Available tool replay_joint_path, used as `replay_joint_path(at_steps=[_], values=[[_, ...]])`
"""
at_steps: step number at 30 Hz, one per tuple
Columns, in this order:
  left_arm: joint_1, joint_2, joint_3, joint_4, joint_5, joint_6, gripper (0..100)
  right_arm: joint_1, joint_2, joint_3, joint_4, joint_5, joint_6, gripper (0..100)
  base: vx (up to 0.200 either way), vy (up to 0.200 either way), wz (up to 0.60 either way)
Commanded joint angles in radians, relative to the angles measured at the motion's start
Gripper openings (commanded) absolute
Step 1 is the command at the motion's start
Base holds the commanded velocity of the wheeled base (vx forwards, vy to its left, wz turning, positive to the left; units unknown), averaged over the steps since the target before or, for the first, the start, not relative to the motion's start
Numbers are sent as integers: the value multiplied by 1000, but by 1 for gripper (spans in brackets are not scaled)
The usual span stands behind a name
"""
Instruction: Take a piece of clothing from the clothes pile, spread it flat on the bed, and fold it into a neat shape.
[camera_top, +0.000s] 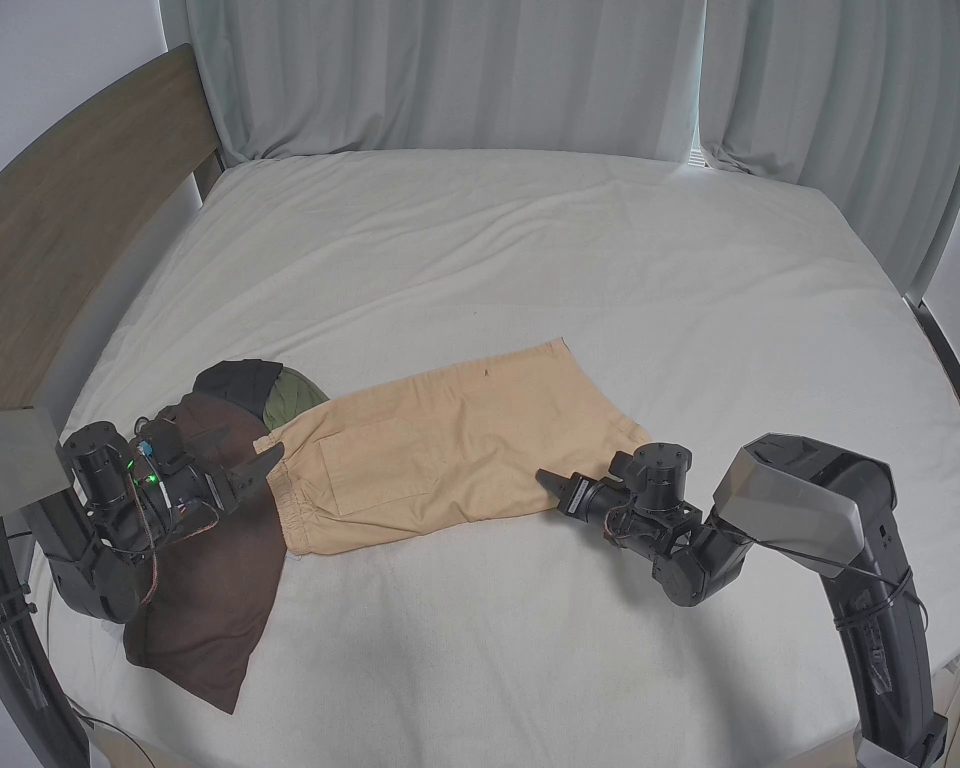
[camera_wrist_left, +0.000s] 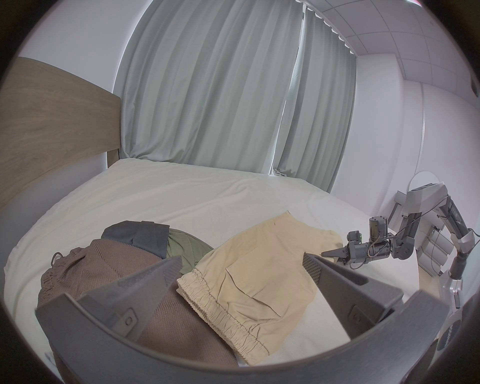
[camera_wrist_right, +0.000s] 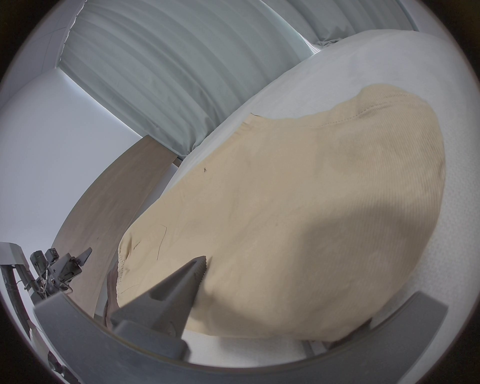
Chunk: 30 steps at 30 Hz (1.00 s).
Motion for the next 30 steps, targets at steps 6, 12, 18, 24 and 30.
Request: replay_joint_path(at_steps=[6, 12, 18, 24, 30], values=[[-1, 2, -1, -2, 0, -1, 100, -3, -101, 58, -28, 2, -3, 0, 0, 0, 0], [-1, 2, 2, -2, 0, -1, 100, 2, -113, 73, -28, 2, -3, 0, 0, 0, 0], [-1, 5, 2, -2, 0, -1, 100, 5, -104, 76, -28, 1, -5, 0, 0, 0, 0], [-1, 11, 2, -2, 0, -1, 100, -3, -116, 147, -30, 2, -19, 0, 0, 0, 0], [-1, 13, 5, -2, 0, -1, 100, -8, -148, 220, -47, 4, -48, 0, 0, 0, 0]])
